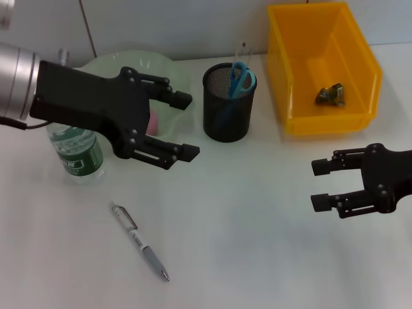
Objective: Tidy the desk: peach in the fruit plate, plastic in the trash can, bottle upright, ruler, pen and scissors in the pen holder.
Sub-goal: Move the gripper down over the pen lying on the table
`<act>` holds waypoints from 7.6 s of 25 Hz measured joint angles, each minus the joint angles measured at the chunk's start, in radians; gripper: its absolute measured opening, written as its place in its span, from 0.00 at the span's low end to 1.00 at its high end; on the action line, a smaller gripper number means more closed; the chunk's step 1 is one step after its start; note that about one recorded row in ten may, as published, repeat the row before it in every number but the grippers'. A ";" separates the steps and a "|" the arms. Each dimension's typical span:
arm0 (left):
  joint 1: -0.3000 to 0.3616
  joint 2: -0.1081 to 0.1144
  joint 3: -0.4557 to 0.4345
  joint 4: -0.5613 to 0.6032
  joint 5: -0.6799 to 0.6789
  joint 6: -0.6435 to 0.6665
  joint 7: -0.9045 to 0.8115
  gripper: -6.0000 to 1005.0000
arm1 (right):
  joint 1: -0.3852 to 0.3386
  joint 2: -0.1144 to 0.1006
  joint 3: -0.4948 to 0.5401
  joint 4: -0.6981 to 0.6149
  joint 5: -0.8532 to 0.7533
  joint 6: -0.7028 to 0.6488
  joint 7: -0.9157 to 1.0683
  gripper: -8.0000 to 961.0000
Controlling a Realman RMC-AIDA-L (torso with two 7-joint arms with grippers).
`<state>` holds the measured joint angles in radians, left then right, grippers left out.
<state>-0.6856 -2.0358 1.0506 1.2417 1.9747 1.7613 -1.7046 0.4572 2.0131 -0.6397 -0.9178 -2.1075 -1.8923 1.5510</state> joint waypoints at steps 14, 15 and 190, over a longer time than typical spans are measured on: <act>-0.185 -0.026 0.026 0.107 0.238 0.084 -0.057 0.81 | 0.014 -0.012 0.015 -0.003 -0.010 0.021 0.028 0.80; -0.199 -0.028 0.045 0.116 0.252 0.090 -0.056 0.81 | 0.016 -0.013 0.015 -0.003 -0.012 0.024 0.031 0.80; -0.218 -0.044 0.873 -0.195 0.570 -0.262 0.404 0.40 | 0.163 -0.054 -0.012 0.091 -0.154 0.077 0.209 0.80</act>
<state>-0.9035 -2.0800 1.9240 1.0470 2.5443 1.4988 -1.3008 0.6197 1.9586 -0.6518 -0.8268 -2.2615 -1.8149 1.7597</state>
